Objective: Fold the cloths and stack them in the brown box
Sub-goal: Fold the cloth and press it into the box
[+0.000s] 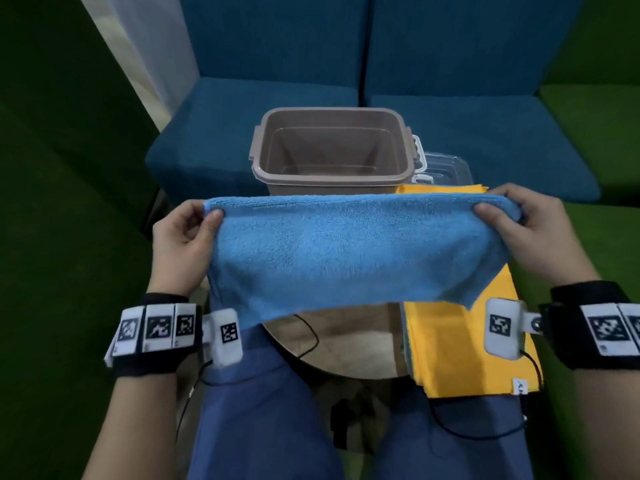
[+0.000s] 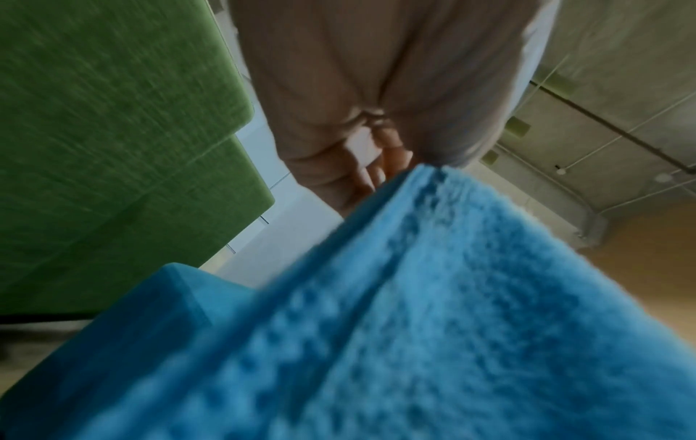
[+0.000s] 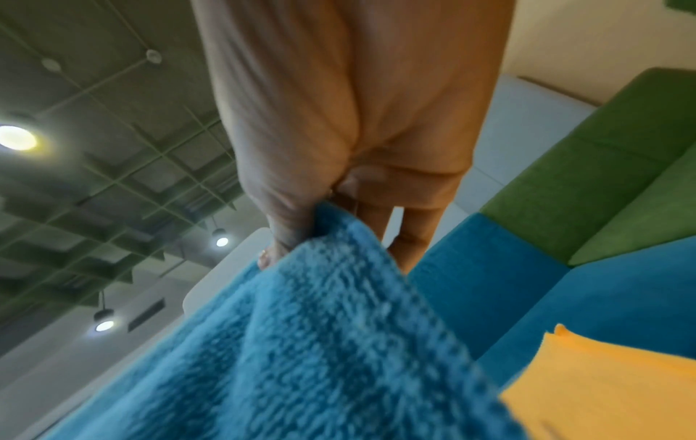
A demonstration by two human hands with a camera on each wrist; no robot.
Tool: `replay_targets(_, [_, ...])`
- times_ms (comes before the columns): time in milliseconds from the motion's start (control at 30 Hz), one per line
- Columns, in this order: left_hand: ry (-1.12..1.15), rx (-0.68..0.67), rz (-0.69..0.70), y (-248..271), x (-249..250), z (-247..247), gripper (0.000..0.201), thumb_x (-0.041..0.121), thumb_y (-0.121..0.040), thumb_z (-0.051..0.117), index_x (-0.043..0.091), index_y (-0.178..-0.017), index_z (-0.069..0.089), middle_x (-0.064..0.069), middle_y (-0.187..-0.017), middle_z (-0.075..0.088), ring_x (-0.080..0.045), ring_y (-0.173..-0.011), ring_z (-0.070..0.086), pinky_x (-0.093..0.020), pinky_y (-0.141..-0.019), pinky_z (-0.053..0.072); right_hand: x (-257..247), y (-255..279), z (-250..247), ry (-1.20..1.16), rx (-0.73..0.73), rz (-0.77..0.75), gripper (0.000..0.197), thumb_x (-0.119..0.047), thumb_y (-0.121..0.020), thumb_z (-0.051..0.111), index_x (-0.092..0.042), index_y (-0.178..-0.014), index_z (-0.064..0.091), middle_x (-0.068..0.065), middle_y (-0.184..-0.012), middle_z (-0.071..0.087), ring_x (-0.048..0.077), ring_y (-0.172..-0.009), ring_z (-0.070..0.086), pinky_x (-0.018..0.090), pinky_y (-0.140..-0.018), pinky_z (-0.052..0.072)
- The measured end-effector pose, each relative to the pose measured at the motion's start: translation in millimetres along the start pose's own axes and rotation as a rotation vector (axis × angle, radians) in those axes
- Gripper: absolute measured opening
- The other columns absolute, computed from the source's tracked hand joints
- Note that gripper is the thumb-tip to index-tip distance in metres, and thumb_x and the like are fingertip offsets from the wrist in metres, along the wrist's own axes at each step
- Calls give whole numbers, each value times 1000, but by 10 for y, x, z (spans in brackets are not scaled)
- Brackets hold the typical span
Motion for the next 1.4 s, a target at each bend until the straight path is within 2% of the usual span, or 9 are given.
replay_targets(100, [-135, 18, -60, -207, -321, 177, 16, 6, -94, 58, 17, -82, 59, 17, -70, 61, 4, -62, 53, -13, -64, 43, 221, -243, 155, 72, 42, 51, 10, -22, -88, 67, -12, -89, 66, 5, -80, 62, 13, -73, 53, 28, -66, 43])
replay_targets(233, [-494, -92, -106, -313, -758, 466, 31, 4, -88, 59, 2, -120, 58, -17, -118, 52, -24, -94, 57, -33, -90, 47, 628, -387, 495, 299, 12, 194, 30, -13, -85, 68, -9, -114, 60, 13, -111, 61, 29, -92, 60, 42, -87, 48])
replay_targets(300, [-546, -183, -22, -193, -767, 632, 27, -3, -83, 60, 3, -108, 65, -17, -109, 57, -28, -91, 60, -35, -86, 50, 622, -284, 709, 346, -66, 156, 19, -7, -83, 67, -10, -101, 62, 11, -101, 63, 27, -85, 60, 39, -81, 49])
replay_targets(433, [-471, -598, -125, 349, -1053, 960, 29, -6, -78, 65, 22, -73, 64, -1, -75, 66, -9, -68, 64, -32, -68, 51, 636, 278, 1289, 316, -552, 120, 18, -10, -81, 75, -19, -76, 61, -1, -78, 64, 16, -74, 59, 27, -68, 45])
replay_targets(567, [-628, -882, -138, 789, -1301, 1048, 22, 7, -66, 83, 15, -81, 69, 6, -92, 57, -4, -79, 55, -19, -72, 40, 911, 685, 1321, 487, -757, 163, 31, -29, -71, 83, -32, -90, 59, -10, -99, 50, 8, -96, 47, 36, -85, 34])
replay_targets(733, [-735, -804, -41, 783, -1235, 1055, 18, 13, -69, 79, 17, -85, 71, 9, -98, 58, -8, -86, 56, -22, -74, 38, 828, 676, 1145, 371, -580, 83, 31, -5, -82, 66, -36, -86, 59, -11, -97, 63, 14, -96, 60, 33, -83, 46])
replay_targets(1000, [-697, -722, -123, 637, -1227, 1011, 10, 13, -78, 71, 19, -71, 68, 4, -84, 68, -17, -76, 66, -36, -75, 54, 892, 529, 995, 431, -392, 199, 21, -7, -94, 56, -20, -92, 72, 2, -88, 68, 27, -90, 62, 37, -73, 48])
replay_targets(1200, [-615, -263, 44, 254, -725, 597, 13, 1, -68, 70, 12, -72, 67, 0, -75, 63, -20, -72, 58, -31, -64, 46, 426, 326, 585, 409, -66, -24, 19, 2, -84, 63, -16, -85, 68, 0, -90, 67, 23, -77, 58, 37, -72, 48])
replay_targets(1400, [-679, -481, -21, 509, -1181, 759, 17, -2, -71, 73, 15, -70, 71, 2, -79, 65, -24, -76, 63, -35, -72, 52, 769, 649, 924, 374, -348, 86, 33, 9, -77, 65, -23, -73, 64, -3, -82, 60, 16, -74, 56, 30, -70, 43])
Point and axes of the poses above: each hand's wrist, its own y-axis away from the middle knuckle, its own z-axis out of the palm, x = y × z, the point moved 10 cm from there along -y, towards the middle knuckle
